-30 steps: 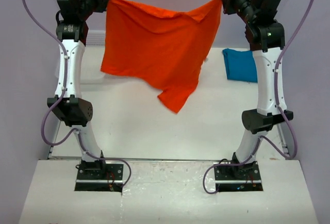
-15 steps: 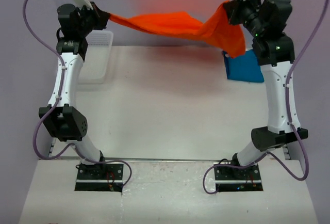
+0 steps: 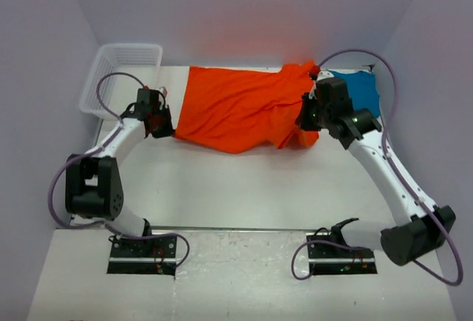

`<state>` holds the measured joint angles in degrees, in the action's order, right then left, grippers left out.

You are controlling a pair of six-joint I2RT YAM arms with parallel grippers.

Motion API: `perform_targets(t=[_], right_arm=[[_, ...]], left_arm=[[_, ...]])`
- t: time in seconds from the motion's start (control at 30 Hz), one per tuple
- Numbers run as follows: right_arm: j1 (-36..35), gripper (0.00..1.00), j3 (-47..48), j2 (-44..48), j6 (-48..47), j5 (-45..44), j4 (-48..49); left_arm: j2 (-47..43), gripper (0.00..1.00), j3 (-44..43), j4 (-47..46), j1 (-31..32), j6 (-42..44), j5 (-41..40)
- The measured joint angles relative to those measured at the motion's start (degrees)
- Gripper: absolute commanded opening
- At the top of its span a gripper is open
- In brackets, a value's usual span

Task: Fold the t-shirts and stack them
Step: Flatten out the tshirt, then fold the flattened tshirt in 1/3 of the way

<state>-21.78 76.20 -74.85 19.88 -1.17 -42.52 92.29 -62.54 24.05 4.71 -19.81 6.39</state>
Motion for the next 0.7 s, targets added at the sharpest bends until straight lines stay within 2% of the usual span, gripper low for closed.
perform_targets(t=[0.17,0.33,0.43,0.7], right_arm=[[-0.5,0.00,-5.6,13.0,2.4,-2.9,-2.9],[-0.5,0.00,-10.1,19.5,5.0,-4.9,-8.5],[-0.5,0.00,-14.1,21.3,6.5,-5.4,-10.7],[-1.0,0.00,-22.1,24.2,9.4,-3.7,-13.8]], left_arm=[[-15.8,0.00,6.8,3.4,-0.2,-1.9,-9.5],[-25.5,0.00,11.7,5.1,-0.3,-5.1,-17.5],[-27.6,0.00,15.1,6.3,-0.4,-6.5,-18.8],[-26.6,0.00,20.2,9.4,-0.2,-8.0,-18.2]])
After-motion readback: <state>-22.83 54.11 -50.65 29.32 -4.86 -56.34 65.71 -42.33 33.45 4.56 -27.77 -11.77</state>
